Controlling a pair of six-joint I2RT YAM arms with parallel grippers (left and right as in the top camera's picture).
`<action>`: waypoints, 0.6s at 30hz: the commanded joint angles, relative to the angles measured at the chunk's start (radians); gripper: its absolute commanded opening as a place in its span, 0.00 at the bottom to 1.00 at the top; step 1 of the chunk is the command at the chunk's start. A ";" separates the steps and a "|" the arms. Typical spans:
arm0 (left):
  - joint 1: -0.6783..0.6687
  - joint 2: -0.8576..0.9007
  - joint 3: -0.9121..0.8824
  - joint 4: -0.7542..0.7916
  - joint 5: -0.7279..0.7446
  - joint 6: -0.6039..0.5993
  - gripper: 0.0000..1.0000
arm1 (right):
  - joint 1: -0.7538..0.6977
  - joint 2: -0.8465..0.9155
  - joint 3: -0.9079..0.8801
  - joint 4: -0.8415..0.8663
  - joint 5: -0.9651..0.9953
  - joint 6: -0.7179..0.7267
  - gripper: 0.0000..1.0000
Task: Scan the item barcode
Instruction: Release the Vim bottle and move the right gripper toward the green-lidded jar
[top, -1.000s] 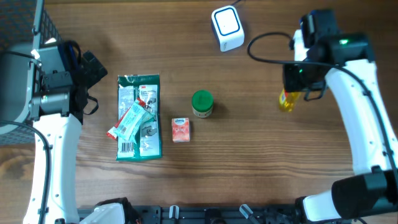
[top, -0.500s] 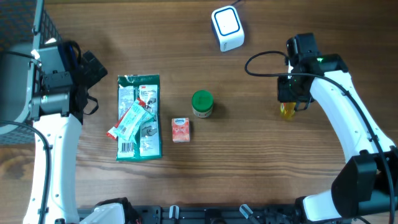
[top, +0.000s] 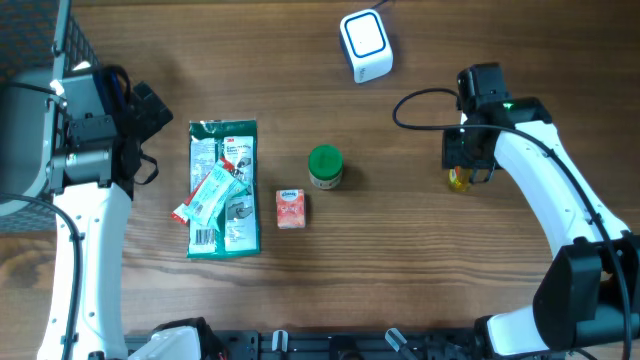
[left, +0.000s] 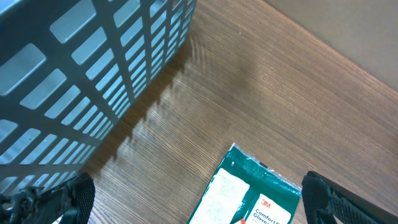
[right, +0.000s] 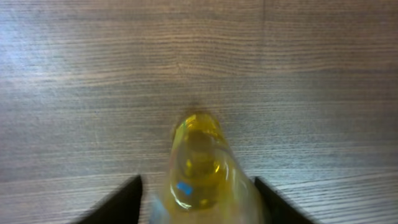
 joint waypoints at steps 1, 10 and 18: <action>0.004 -0.001 0.004 0.003 -0.005 0.009 1.00 | -0.005 -0.005 -0.012 -0.015 0.021 0.002 0.80; 0.004 -0.001 0.003 0.003 -0.005 0.009 1.00 | -0.005 -0.022 0.098 -0.079 0.022 0.002 0.91; 0.004 -0.001 0.004 0.003 -0.005 0.009 1.00 | -0.002 -0.061 0.384 -0.209 -0.035 -0.015 0.94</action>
